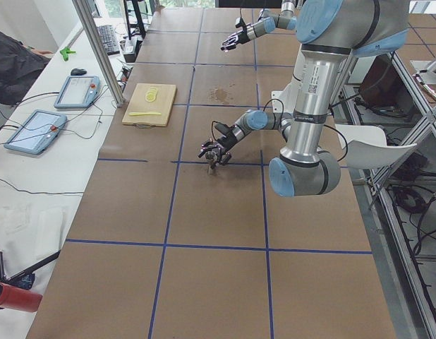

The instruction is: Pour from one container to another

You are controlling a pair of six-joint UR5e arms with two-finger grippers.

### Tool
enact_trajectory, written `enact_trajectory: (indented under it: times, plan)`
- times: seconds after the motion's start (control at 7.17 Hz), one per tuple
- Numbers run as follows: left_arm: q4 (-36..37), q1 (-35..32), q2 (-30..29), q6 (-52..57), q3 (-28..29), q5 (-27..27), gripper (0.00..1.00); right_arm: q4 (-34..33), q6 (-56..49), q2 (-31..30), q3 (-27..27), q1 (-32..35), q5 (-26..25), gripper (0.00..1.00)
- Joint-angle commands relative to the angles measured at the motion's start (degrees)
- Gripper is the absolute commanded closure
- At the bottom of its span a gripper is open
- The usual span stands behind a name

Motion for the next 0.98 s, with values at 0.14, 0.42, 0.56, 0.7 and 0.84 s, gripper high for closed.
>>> enact_trajectory:
  times: [0.14,0.42,0.56,0.7,0.84]
  plan:
    - [0.1,0.2,0.1,0.8,-3.9,-0.1,0.0,0.0,4.1,0.0,-1.9,-2.2,-2.2,1.0]
    - [3.3,0.7,0.1,0.9,-7.4,-2.2,0.0,-0.1,6.4,-0.1,-4.3,-4.1,-5.6,1.0]
    - [4.1,2.1,0.1,0.9,-9.3,-2.8,0.0,-0.1,7.7,-0.1,-5.9,-4.6,-7.4,1.0]
    - [4.7,2.6,0.1,3.4,-10.8,-4.1,0.0,-0.1,9.4,0.0,-8.1,-5.1,-8.7,1.0]
    - [5.4,3.0,0.0,4.3,-12.8,-4.9,0.0,-0.1,9.5,0.1,-8.7,-5.3,-8.8,1.0]
